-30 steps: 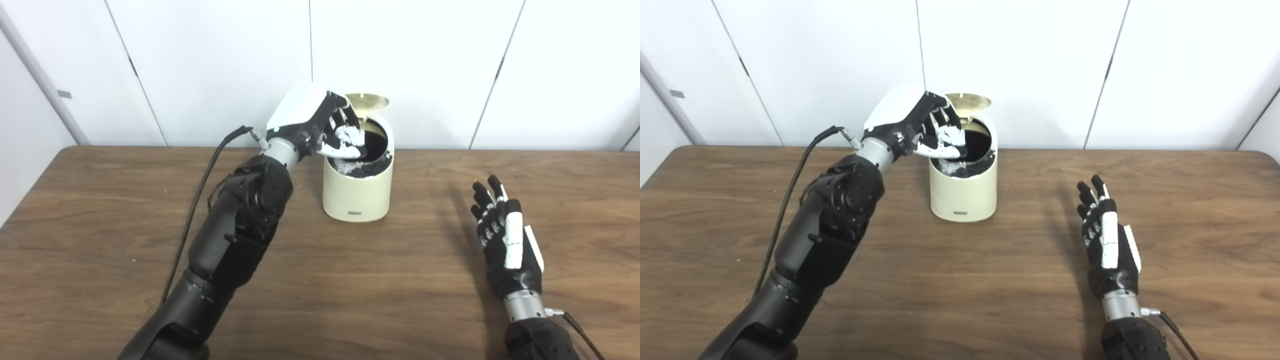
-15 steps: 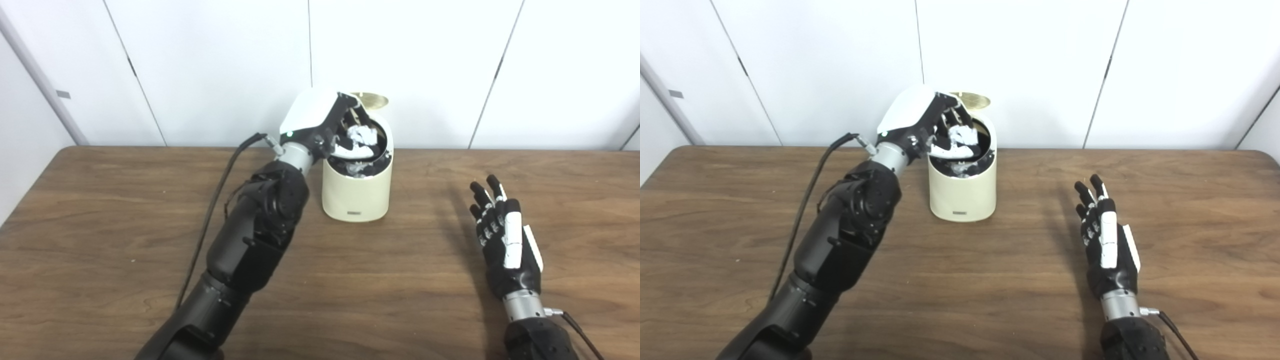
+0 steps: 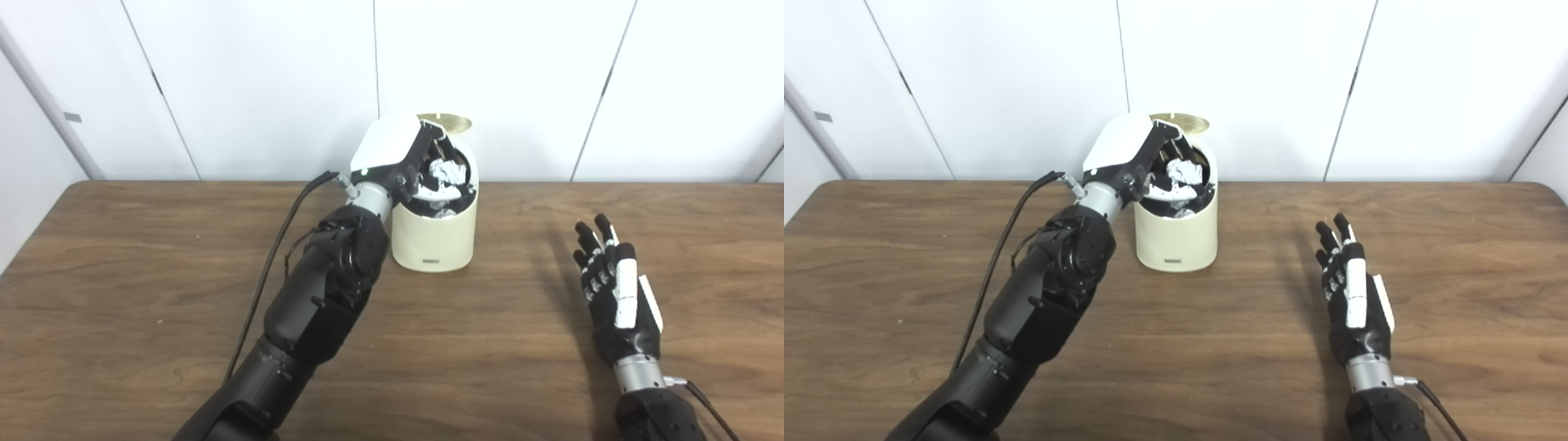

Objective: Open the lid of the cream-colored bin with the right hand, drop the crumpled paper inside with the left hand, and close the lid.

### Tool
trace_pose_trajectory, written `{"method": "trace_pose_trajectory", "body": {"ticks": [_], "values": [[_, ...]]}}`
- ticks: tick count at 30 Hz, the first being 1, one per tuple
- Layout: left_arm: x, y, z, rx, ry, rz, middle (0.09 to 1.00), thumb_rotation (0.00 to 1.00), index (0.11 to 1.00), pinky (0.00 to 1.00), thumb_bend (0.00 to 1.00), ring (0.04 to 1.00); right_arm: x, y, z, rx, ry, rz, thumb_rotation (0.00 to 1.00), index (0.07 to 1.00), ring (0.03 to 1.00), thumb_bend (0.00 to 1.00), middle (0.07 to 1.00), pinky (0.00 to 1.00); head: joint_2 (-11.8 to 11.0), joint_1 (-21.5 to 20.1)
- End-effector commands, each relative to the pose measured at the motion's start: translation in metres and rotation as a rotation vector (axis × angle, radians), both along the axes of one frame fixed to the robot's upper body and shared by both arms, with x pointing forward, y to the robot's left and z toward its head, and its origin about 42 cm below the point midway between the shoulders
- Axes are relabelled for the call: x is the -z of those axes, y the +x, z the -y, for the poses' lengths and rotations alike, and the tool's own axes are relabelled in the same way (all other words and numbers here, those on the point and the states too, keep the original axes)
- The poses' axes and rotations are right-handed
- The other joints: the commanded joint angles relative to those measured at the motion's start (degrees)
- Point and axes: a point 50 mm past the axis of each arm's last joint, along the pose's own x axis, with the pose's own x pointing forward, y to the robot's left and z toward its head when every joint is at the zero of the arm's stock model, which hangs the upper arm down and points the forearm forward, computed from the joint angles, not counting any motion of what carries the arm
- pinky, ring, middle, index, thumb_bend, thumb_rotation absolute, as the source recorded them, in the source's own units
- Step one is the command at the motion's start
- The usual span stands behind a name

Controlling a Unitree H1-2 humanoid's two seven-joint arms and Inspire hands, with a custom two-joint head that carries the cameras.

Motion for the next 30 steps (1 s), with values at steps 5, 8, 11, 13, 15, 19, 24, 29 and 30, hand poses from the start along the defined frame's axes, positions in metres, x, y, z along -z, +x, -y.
{"method": "trace_pose_trajectory", "body": {"ticks": [5, 8, 11, 13, 15, 19, 24, 29, 30], "values": [[-0.018, 0.005, 0.004, -0.003, 0.001, 0.092, 0.525, 0.00, 0.497, 0.30, 0.47, 0.406, 0.019, -0.017, -0.003, 0.002, 0.035, -0.060, 1.00, 0.995, 0.986, 0.51, 0.936, 1.00, -0.09, 0.06], [-0.017, 0.005, 0.003, -0.008, 0.011, 0.099, 0.523, 0.00, 0.501, 0.30, 0.47, 0.403, 0.019, -0.017, -0.002, 0.003, 0.036, -0.063, 1.00, 0.992, 0.983, 0.51, 0.934, 1.00, -0.06, 0.16], [-0.016, 0.005, 0.002, -0.016, 0.020, 0.102, 0.521, 0.00, 0.505, 0.30, 0.47, 0.400, 0.019, -0.018, -0.001, 0.000, 0.037, -0.065, 1.00, 0.993, 0.984, 0.52, 0.937, 1.00, -0.10, 0.29], [-0.015, 0.005, 0.001, -0.019, 0.024, 0.108, 0.524, 0.00, 0.505, 0.30, 0.47, 0.403, 0.019, -0.019, -0.001, -0.001, 0.038, -0.067, 1.00, 0.994, 0.984, 0.52, 0.939, 1.00, -0.16, 0.31], [-0.013, 0.004, 0.001, -0.023, 0.025, 0.113, 0.534, 0.00, 0.500, 0.31, 0.47, 0.412, 0.019, -0.019, -0.001, -0.002, 0.036, -0.066, 1.00, 0.991, 0.976, 0.52, 0.932, 1.00, -0.17, 0.45], [-0.007, 0.002, -0.001, -0.037, 0.055, 0.132, 0.543, 0.00, 0.507, 0.30, 0.47, 0.416, 0.019, -0.020, -0.001, -0.013, 0.036, -0.069, 1.00, 0.994, 0.976, 0.51, 0.927, 1.00, -0.20, 0.61], [0.001, 0.000, 0.000, -0.051, 0.107, 0.161, 0.533, 0.00, 0.519, 0.29, 0.47, 0.402, 0.019, -0.021, 0.000, -0.030, 0.041, -0.071, 1.00, 1.000, 0.990, 0.52, 0.937, 1.00, 0.00, 0.70], [0.005, -0.001, 0.001, -0.046, 0.133, 0.173, 0.520, 0.00, 0.519, 0.29, 0.47, 0.392, 0.018, -0.022, 0.000, -0.032, 0.036, -0.076, 1.00, 0.999, 0.987, 0.53, 0.928, 1.00, -0.01, 0.77], [0.006, -0.001, 0.001, -0.048, 0.138, 0.174, 0.515, 0.00, 0.520, 0.29, 0.47, 0.390, 0.018, -0.022, 0.000, -0.032, 0.033, -0.076, 1.00, 0.999, 0.986, 0.54, 0.925, 1.00, -0.01, 0.77]]}}
